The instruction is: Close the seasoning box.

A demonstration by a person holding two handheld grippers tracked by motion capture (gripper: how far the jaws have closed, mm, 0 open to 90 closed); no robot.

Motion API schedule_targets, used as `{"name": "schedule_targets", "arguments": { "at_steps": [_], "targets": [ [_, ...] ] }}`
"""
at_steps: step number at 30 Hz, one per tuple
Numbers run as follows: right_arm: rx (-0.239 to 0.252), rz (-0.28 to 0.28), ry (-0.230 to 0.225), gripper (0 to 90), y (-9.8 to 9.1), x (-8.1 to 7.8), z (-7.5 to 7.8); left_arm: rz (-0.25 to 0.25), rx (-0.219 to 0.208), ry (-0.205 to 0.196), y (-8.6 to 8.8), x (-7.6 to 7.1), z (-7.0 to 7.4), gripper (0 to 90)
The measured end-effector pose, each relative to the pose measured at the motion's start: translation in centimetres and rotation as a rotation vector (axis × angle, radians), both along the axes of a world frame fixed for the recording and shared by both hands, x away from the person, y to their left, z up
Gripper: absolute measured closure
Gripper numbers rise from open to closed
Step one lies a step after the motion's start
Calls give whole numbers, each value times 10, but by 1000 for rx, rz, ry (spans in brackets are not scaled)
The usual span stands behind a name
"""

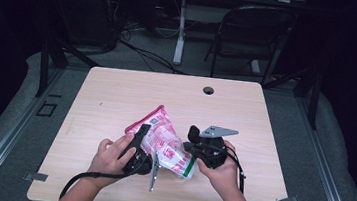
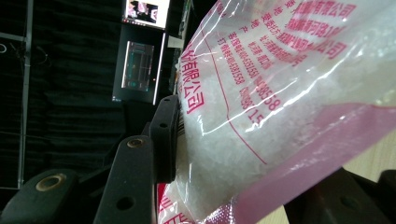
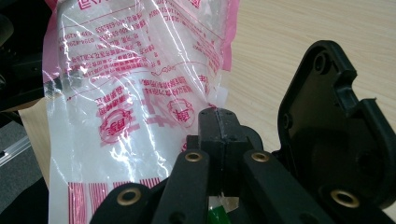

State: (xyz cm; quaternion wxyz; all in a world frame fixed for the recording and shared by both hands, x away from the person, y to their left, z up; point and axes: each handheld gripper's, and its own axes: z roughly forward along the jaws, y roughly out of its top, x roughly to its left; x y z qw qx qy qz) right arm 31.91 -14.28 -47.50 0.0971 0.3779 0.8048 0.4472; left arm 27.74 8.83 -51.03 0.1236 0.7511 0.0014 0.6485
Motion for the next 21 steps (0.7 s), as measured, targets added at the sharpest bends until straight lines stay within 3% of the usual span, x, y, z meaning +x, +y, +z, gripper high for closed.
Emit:
{"name": "schedule_targets", "arguments": {
  "at_steps": [21],
  "targets": [
    [0,-3,-3,900,0,-1,0,-1,29,-11,-1,-2,1,603]
  ]
}}
